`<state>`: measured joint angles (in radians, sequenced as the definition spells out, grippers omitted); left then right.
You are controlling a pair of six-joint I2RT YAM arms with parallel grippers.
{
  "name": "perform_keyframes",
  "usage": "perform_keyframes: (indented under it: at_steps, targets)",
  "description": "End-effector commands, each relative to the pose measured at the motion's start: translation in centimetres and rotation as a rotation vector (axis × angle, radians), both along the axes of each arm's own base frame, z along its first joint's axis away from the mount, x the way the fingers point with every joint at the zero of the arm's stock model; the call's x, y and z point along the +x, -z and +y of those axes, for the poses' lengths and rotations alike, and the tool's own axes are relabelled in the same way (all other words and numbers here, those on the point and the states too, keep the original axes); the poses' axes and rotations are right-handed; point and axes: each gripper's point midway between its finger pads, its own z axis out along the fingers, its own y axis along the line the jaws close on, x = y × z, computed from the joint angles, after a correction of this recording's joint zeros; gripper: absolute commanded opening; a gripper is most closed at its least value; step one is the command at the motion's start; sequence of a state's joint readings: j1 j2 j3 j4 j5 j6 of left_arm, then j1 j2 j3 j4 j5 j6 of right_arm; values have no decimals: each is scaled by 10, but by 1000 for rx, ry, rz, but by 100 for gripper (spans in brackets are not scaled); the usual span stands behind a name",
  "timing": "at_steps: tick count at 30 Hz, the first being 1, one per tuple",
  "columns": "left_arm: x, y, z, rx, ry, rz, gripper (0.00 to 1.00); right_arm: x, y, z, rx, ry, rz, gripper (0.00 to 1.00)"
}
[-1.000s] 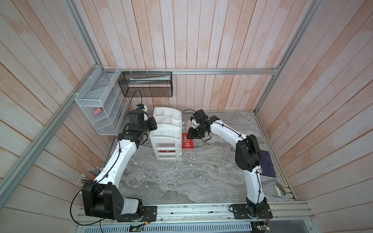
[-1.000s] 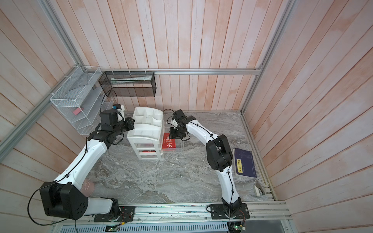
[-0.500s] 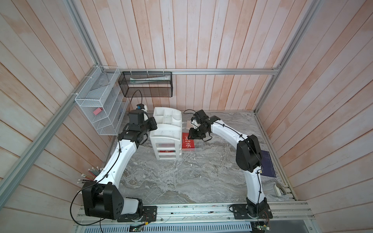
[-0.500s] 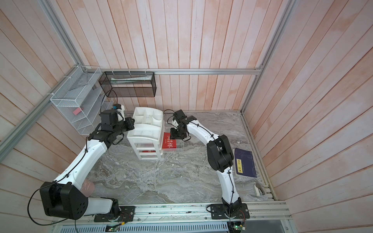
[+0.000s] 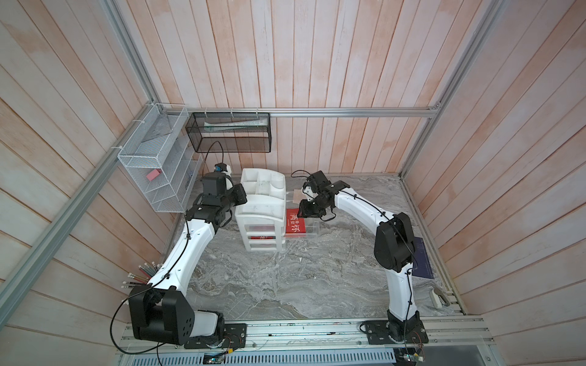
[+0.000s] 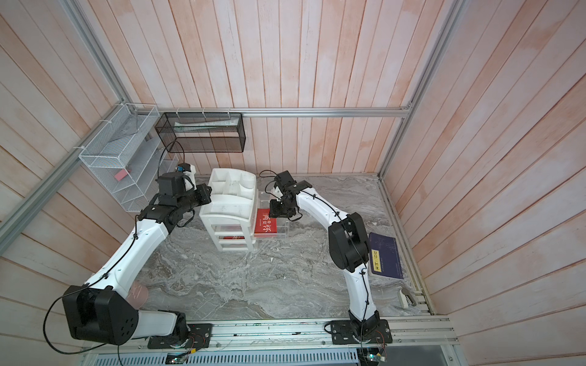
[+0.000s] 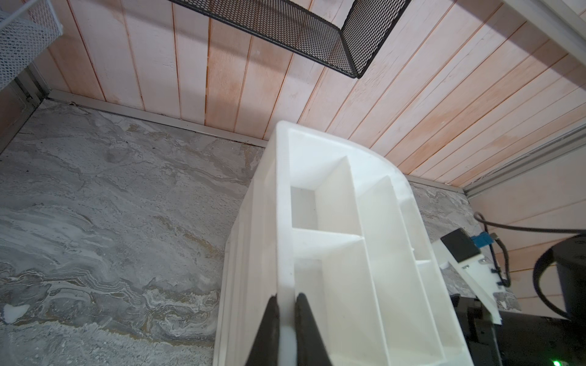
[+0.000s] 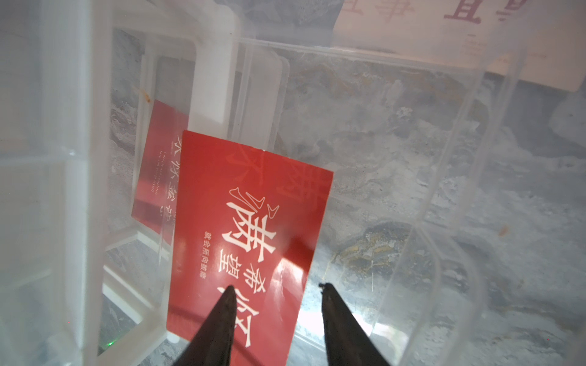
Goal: Take the postcards out of the drawer
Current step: Pick up the postcard from the center of the board.
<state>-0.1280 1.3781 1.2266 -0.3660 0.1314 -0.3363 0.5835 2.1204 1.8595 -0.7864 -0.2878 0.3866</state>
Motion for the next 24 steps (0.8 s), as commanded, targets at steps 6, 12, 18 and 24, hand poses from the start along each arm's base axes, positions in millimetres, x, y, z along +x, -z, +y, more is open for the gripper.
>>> perform_keyframes:
  at_steps: [6,12,18,24]
  targets:
    - [-13,51,-8,52,72,152,0,-11,20,-7,-54,-39,84,45]
    - [-13,50,-8,53,74,149,0,-14,30,-4,-67,-59,114,45]
    - [-12,49,-8,56,76,148,0,-17,35,4,-45,-83,136,44]
    - [-12,50,-8,57,74,149,0,-16,27,15,55,-96,128,43]
